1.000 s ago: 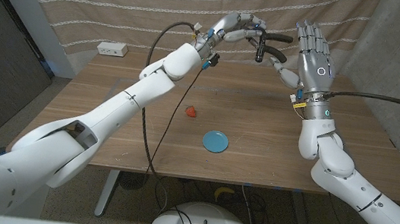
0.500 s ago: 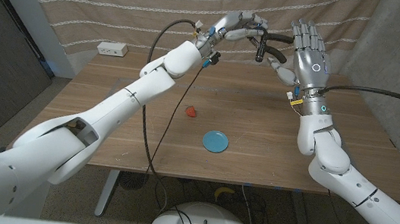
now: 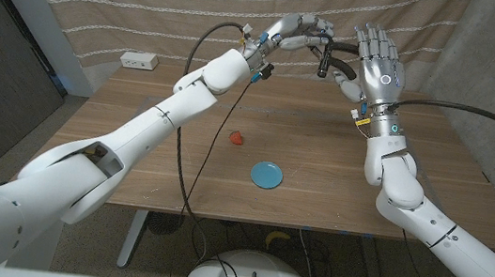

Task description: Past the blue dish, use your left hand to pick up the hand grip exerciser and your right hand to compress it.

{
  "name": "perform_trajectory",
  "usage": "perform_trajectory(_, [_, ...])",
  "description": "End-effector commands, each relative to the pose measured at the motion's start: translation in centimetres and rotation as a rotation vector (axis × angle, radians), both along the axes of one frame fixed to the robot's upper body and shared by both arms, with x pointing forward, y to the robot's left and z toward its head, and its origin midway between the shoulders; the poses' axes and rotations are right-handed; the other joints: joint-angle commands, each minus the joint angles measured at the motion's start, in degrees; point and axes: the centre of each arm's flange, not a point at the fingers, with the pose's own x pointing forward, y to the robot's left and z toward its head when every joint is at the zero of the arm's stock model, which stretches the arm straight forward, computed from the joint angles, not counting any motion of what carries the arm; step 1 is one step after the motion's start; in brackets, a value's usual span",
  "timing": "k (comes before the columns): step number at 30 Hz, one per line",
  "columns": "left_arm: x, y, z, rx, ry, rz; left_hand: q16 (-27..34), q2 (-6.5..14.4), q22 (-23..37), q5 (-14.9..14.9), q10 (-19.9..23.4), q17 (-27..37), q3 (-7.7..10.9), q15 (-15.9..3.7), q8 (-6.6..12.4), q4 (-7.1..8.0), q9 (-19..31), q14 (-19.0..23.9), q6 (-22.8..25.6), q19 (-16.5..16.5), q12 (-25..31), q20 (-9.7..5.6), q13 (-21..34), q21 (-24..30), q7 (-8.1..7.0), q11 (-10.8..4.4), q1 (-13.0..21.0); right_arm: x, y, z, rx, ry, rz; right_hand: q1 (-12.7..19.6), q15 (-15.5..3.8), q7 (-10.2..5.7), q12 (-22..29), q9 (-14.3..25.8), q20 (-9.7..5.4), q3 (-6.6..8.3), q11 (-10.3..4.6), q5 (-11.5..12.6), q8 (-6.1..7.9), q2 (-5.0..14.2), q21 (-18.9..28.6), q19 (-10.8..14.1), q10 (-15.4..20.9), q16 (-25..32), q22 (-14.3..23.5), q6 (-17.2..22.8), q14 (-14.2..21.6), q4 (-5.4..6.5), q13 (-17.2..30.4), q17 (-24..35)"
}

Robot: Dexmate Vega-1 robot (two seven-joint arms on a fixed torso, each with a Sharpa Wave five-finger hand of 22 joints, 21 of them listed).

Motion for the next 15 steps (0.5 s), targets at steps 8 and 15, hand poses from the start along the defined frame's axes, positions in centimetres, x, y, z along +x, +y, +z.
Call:
perform_trajectory(8, [0.0, -0.5, 0.1, 0.115, -0.003, -0.007, -0.4, 0.5, 0.1, 0.9, -2.9, 0.0, -0.77, -9.43, 15.44, -0.44, 18.3, -1.9, 1.2, -0.8, -0.9, -0.96, -0.4, 0.7, -3.79, -0.28, 1.0, 1.2, 1.0, 1.2, -0.016, 0.006, -0.027, 2.6, -3.33, -4.09, 1.1, 0.4, -0.41, 0.58, -2.08, 0.5, 1.47, -0.82, 0.6, 1.7, 2.8, 1.9, 0.2, 2.8, 3.4, 0.02, 0.3, 0.2])
perform_trajectory(15, [-0.2, -1.1, 0.2, 0.178, -0.016, -0.001, -0.6, 0.7, 0.2, 1.3, -4.8, -0.1, -1.3, -9.74, 15.65, -0.64, 18.4, -3.3, 1.4, -1.3, -1.2, -1.37, -0.6, 1.0, -3.52, -0.48, 1.7, 1.4, 1.2, 1.3, -0.018, 0.023, -0.035, 3.2, -5.71, -5.61, 2.2, 0.6, -0.63, 0.31, -4.26, 0.8, 2.38, -1.02, 1.0, 3.2, 7.1, 3.8, 0.3, 5.6, 7.4, 0.48, 0.5, 0.9])
